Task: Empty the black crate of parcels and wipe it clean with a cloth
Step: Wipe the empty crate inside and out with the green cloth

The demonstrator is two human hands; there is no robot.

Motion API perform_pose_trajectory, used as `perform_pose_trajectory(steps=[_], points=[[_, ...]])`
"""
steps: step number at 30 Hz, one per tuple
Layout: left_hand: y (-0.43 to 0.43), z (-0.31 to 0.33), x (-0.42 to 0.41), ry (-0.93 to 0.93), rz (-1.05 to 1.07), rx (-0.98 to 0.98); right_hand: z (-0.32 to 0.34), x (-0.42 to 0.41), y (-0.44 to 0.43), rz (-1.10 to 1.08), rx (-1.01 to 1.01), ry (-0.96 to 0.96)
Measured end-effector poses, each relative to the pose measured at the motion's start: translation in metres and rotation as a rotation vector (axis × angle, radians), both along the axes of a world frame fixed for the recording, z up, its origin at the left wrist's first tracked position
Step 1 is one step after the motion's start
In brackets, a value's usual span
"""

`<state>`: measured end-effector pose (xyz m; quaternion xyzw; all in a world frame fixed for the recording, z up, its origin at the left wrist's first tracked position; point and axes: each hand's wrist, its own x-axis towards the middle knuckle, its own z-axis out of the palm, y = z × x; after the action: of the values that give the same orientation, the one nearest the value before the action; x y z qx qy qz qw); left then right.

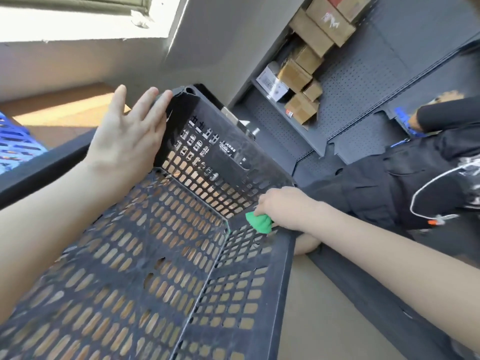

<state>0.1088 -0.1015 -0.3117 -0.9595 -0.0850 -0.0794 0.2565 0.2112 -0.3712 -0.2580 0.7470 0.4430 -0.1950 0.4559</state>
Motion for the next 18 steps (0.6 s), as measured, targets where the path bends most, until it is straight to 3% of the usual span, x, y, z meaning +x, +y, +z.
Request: perform_pose_trajectory(steps=[4, 18], points=[[0.000, 0.001, 0.001, -0.011, -0.018, -0.036, -0.001, 0.001, 0.002, 0.019, -0.025, -0.145], [-0.004, -0.002, 0.010, -0.013, -0.019, -0.242, -0.171, 0.003, 0.032, -0.070, -0.242, -0.002]])
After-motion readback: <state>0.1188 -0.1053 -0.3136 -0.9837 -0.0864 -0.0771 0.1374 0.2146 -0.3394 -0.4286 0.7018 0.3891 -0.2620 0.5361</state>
